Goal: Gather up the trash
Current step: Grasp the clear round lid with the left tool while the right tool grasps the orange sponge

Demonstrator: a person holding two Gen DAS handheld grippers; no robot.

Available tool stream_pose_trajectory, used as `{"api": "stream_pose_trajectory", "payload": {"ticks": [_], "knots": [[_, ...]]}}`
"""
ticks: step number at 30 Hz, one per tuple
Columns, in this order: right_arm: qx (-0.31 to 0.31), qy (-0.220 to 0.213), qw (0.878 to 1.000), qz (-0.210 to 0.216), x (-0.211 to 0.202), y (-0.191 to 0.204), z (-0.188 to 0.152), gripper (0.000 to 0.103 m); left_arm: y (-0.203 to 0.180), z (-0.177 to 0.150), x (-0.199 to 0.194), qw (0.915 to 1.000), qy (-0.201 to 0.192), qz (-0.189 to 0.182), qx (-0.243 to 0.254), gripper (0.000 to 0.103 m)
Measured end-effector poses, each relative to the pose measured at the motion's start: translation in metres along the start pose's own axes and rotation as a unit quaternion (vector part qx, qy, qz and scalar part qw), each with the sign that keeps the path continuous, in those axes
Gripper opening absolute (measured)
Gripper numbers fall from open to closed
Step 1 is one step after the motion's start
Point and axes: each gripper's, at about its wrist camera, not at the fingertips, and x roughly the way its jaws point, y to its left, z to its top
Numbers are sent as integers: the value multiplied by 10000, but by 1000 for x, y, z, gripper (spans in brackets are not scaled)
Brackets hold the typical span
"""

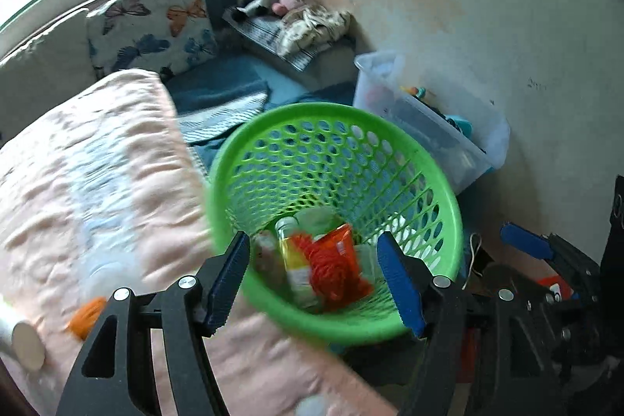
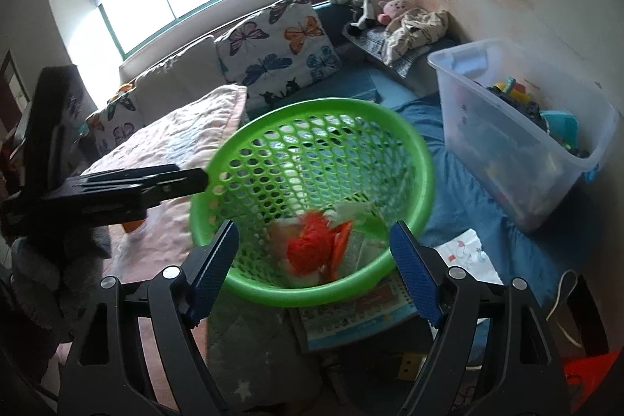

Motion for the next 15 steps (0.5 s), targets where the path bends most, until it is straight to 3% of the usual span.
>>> {"api": "stream_pose_trajectory", "payload": {"ticks": [9,15], "knots": [[-365,171,9985,380,15,50,-2,80,53,-42,-59,9971,-374,414,-524,66],[-696,355,9946,684,33,90,-5,80,94,-69,-91,9905,-531,823,-964,66]]}}
